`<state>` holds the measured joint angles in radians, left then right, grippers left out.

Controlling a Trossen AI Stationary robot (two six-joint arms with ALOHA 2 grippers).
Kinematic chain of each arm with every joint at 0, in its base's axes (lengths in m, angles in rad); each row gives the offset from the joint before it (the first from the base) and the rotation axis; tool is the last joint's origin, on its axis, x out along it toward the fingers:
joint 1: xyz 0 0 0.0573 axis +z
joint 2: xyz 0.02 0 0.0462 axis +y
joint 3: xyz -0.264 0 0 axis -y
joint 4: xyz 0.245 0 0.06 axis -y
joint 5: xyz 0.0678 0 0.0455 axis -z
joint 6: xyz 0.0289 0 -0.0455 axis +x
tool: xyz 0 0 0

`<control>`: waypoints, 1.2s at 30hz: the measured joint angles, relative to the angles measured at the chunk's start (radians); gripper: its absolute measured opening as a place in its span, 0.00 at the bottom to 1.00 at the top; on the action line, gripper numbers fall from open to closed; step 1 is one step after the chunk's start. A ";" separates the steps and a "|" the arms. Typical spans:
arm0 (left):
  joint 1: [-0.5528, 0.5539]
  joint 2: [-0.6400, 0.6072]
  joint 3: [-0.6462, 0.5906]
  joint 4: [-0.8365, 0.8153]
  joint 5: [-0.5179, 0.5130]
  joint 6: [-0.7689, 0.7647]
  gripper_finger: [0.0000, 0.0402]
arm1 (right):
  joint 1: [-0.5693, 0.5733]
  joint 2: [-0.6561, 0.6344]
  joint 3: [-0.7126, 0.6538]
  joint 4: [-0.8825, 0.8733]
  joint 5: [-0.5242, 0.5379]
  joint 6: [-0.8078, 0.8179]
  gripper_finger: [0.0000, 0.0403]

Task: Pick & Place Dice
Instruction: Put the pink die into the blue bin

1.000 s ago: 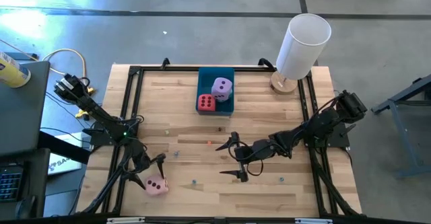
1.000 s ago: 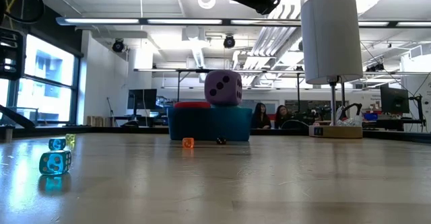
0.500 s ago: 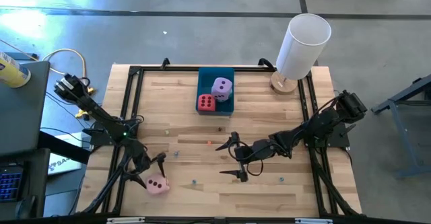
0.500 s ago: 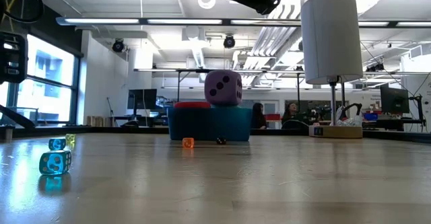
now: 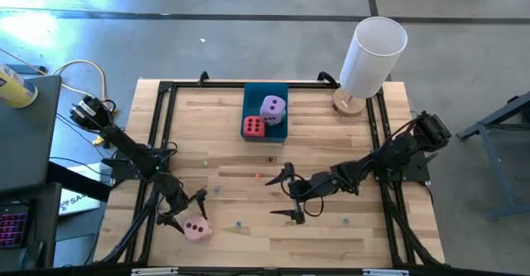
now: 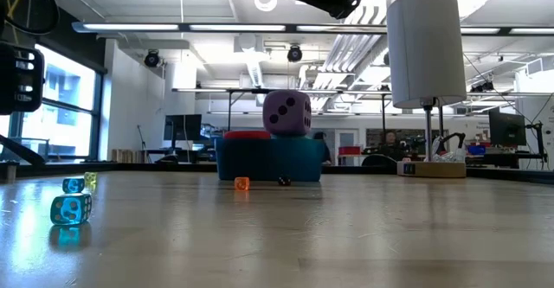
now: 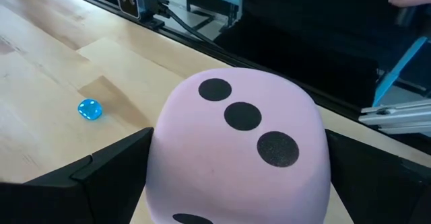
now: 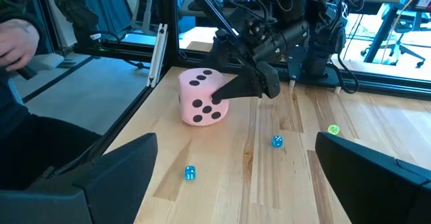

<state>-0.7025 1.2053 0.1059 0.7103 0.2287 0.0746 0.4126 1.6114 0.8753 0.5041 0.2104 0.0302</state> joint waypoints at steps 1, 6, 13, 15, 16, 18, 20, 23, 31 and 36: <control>0.000 0.000 0.000 0.006 0.000 0.006 0.99 | 0.000 0.000 0.000 0.000 0.000 0.000 0.98; 0.000 0.000 0.000 0.016 -0.008 0.058 0.99 | -0.003 0.000 0.000 0.000 0.000 -0.004 0.98; 0.001 0.001 -0.001 0.065 -0.239 0.027 0.99 | -0.016 0.000 0.000 -0.014 0.000 0.018 0.98; 0.001 0.001 -0.001 0.083 -0.327 0.001 0.99 | -0.015 0.000 0.000 -0.021 -0.001 0.033 0.98; 0.001 0.001 -0.001 0.094 -0.361 -0.010 0.99 | -0.014 0.000 0.000 -0.021 -0.003 0.037 0.98; 0.001 0.001 -0.001 0.121 -0.409 -0.019 0.99 | -0.006 0.000 0.000 -0.021 -0.002 0.042 0.98; 0.001 0.001 -0.001 0.168 -0.440 -0.018 0.99 | 0.001 0.000 0.000 -0.020 -0.001 0.045 0.98; 0.005 0.000 -0.001 0.257 -0.483 0.002 0.99 | 0.013 0.000 0.000 -0.019 0.000 0.049 0.98; 0.184 -0.001 0.011 0.393 -0.654 -0.013 0.99 | 0.036 0.000 0.000 -0.013 0.000 0.056 0.98; 0.366 -0.001 0.065 0.339 -0.650 0.004 0.99 | 0.040 0.000 0.000 -0.013 0.000 0.055 0.98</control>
<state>-0.3370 1.2045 0.1707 1.0493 -0.4211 0.0783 0.4525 1.6115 0.8749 0.4911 0.2104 0.0855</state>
